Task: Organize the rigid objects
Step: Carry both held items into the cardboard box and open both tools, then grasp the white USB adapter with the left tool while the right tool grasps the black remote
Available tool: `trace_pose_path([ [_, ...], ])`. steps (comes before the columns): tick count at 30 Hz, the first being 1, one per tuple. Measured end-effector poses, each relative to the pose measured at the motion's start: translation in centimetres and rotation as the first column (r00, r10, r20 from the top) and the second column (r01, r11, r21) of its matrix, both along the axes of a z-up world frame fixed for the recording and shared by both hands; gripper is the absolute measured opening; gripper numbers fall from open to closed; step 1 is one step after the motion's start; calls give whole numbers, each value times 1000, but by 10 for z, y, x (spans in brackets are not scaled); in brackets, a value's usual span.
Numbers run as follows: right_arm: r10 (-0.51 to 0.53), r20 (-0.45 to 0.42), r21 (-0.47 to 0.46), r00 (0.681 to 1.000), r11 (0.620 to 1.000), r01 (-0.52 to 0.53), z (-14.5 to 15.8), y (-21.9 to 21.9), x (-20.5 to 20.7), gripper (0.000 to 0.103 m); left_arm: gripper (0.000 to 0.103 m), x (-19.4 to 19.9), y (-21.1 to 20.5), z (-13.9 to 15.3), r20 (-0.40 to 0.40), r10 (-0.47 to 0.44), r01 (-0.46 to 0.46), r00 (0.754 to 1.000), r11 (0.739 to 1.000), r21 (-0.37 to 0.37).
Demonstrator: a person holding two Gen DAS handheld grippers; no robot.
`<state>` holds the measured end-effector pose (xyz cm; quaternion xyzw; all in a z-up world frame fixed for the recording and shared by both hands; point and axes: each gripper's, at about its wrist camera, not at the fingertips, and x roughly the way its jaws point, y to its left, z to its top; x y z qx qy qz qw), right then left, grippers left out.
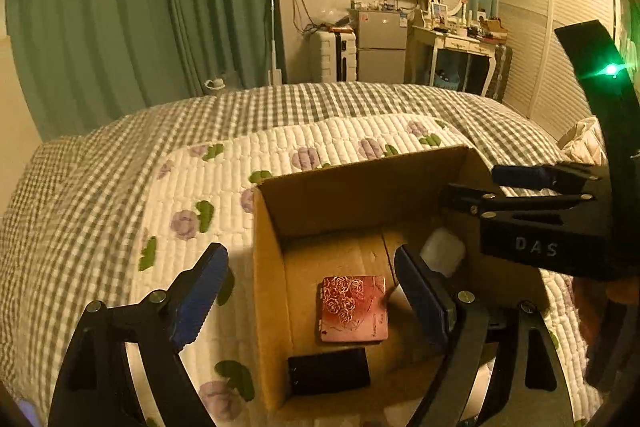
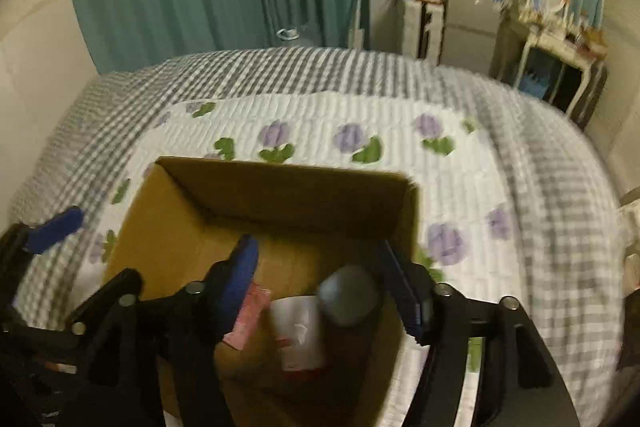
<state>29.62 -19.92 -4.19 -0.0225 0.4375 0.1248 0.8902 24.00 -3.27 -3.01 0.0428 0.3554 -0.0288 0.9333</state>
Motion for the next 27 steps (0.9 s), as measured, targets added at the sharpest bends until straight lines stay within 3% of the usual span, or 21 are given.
trace_pose_path([
  [3, -8, 23, -32, 1000, 999, 9, 21, -1, -16, 67, 98, -22, 6, 17, 25, 21, -20, 999, 1000, -5],
  [5, -30, 55, -41, 998, 999, 32, 40, -5, -35, 84, 100, -36, 10, 28, 29, 27, -27, 999, 1000, -11],
  [8, -73, 116, -52, 991, 995, 79, 67, -11, -65, 91, 101, -64, 18, 48, 63, 40, -40, 997, 999, -5],
  [14, -80, 164, -116, 983, 988, 100, 108, -11, -122, 97, 103, -114, 36, 89, 128, 40, -34, 991, 998, -45],
  [18, -90, 179, -107, 980, 988, 110, 125, -8, -155, 98, 103, -138, 41, 101, 156, 33, -25, 987, 998, -53],
  [22, -91, 187, -91, 978, 990, 110, 124, 1, -185, 99, 103, -153, 47, 92, 160, 31, -22, 987, 998, -57],
  [27, -141, 75, -32, 987, 989, 144, 78, 5, -210, 99, 103, -159, 61, 61, 132, 45, -34, 990, 996, -82],
])
